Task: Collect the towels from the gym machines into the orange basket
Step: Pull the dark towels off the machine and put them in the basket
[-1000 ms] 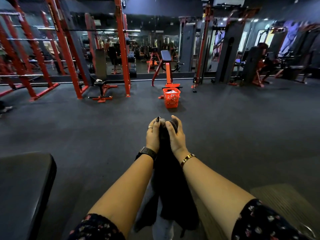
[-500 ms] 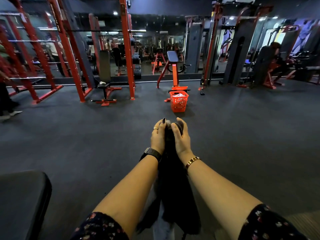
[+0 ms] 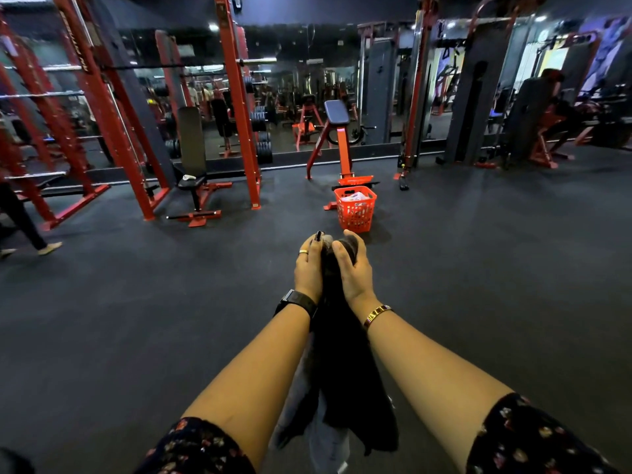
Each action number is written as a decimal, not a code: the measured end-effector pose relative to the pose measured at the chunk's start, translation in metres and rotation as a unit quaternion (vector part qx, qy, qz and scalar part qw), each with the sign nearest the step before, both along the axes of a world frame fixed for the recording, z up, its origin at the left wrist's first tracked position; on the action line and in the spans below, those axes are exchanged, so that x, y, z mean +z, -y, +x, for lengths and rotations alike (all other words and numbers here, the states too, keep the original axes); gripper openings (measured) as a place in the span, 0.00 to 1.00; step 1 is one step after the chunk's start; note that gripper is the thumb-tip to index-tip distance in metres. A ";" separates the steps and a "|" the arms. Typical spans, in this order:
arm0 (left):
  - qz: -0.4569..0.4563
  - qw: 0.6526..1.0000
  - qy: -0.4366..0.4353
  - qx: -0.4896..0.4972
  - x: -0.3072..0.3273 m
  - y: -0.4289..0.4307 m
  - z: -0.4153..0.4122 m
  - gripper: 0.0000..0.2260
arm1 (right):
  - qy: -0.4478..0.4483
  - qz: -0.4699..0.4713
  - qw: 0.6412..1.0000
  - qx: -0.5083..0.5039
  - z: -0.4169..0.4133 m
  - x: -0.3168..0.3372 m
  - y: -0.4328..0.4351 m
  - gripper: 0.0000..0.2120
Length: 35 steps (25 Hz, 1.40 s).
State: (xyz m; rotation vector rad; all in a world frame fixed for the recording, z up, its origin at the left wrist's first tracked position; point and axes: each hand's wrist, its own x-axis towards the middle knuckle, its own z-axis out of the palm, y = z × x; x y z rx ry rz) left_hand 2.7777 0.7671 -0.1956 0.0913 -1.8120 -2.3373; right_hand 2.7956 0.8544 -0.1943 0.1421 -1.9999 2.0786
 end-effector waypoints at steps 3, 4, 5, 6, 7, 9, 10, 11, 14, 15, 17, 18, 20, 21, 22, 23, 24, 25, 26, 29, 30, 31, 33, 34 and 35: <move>0.012 1.000 0.008 0.000 -0.006 0.008 -0.064 0.33 | 0.005 0.003 1.000 0.001 -0.064 -0.006 0.008 0.22; 0.016 1.000 0.005 -0.002 -0.006 0.012 -0.087 0.33 | 0.004 0.005 1.000 0.001 -0.089 -0.007 0.013 0.23; 0.014 1.000 0.002 -0.003 -0.006 0.017 -0.113 0.32 | 0.002 0.005 1.000 0.000 -0.116 -0.008 0.018 0.25; 0.006 1.000 0.001 -0.002 -0.005 0.022 -0.140 0.31 | 0.001 0.005 1.000 -0.007 -0.145 -0.010 0.023 0.27; 0.002 1.000 -0.002 -0.001 -0.006 0.027 -0.170 0.30 | 0.001 0.005 1.000 -0.016 -0.174 -0.011 0.029 0.28; 0.007 1.000 -0.010 -0.005 -0.008 0.038 -0.231 0.31 | 0.002 0.003 1.000 -0.024 -0.235 -0.012 0.041 0.24; 0.001 1.000 -0.007 -0.006 -0.008 0.041 -0.260 0.31 | 0.003 0.002 1.000 -0.028 -0.263 -0.011 0.044 0.22; -0.004 1.000 -0.001 -0.003 -0.010 0.045 -0.289 0.30 | 0.006 0.003 0.999 -0.033 -0.289 -0.011 0.048 0.21; -0.001 1.000 0.010 -0.005 -0.014 0.057 -0.388 0.34 | 0.011 0.011 0.999 -0.046 -0.377 -0.007 0.061 0.25; -0.012 1.000 0.014 -0.006 -0.013 0.058 -0.411 0.35 | 0.009 0.012 0.999 -0.052 -0.397 -0.003 0.062 0.28; -0.016 1.000 0.016 -0.013 -0.007 0.061 -0.466 0.35 | 0.008 0.013 0.998 -0.061 -0.455 -0.003 0.067 0.31; -0.023 0.999 0.014 -0.018 -0.003 0.061 -0.486 0.34 | 0.009 0.012 0.998 -0.067 -0.478 -0.003 0.067 0.32; -0.030 0.999 0.011 -0.023 0.000 0.060 -0.532 0.32 | 0.006 0.009 0.997 -0.073 -0.527 -0.003 0.065 0.32; -0.031 0.999 0.011 -0.023 -0.001 0.059 -0.560 0.33 | 0.006 0.009 0.997 -0.073 -0.555 -0.003 0.064 0.32; -0.032 0.999 0.012 -0.022 -0.001 0.058 -0.589 0.34 | 0.005 0.006 0.997 -0.072 -0.584 -0.003 0.063 0.31; -0.033 0.999 0.014 -0.018 -0.004 0.056 -0.622 0.35 | 0.000 0.001 0.998 -0.066 -0.615 -0.003 0.061 0.28; -0.034 0.999 0.018 -0.016 -0.006 0.053 -0.654 0.36 | -0.002 -0.002 0.998 -0.060 -0.646 -0.005 0.058 0.25; -0.034 0.999 0.021 -0.016 -0.009 0.050 -0.688 0.35 | -0.005 -0.005 0.998 -0.055 -0.677 -0.006 0.055 0.24; -0.034 0.999 0.024 -0.014 -0.009 0.046 -0.720 0.35 | -0.005 -0.005 0.998 -0.056 -0.710 -0.008 0.051 0.25; -0.036 0.999 0.023 -0.009 -0.005 0.035 -0.803 0.36 | -0.011 0.005 0.999 -0.044 -0.802 -0.005 0.039 0.28; -0.041 0.999 0.023 -0.004 -0.001 0.031 -0.830 0.36 | -0.013 0.010 0.999 -0.039 -0.835 -0.004 0.036 0.29; -0.043 0.999 0.017 -0.001 0.002 0.029 -0.858 0.36 | -0.017 0.011 0.999 -0.037 -0.865 -0.002 0.033 0.31; -0.041 0.999 0.008 0.004 0.008 0.027 -0.914 0.35 | -0.024 0.008 0.999 -0.038 -0.923 0.001 0.030 0.29; -0.043 0.999 0.005 0.003 0.012 0.027 -0.941 0.35 | -0.023 0.003 0.999 -0.037 -0.950 0.003 0.031 0.26; -0.048 0.999 0.004 0.003 0.014 0.027 -0.965 0.36 | -0.022 -0.003 0.999 -0.035 -0.975 0.004 0.031 0.23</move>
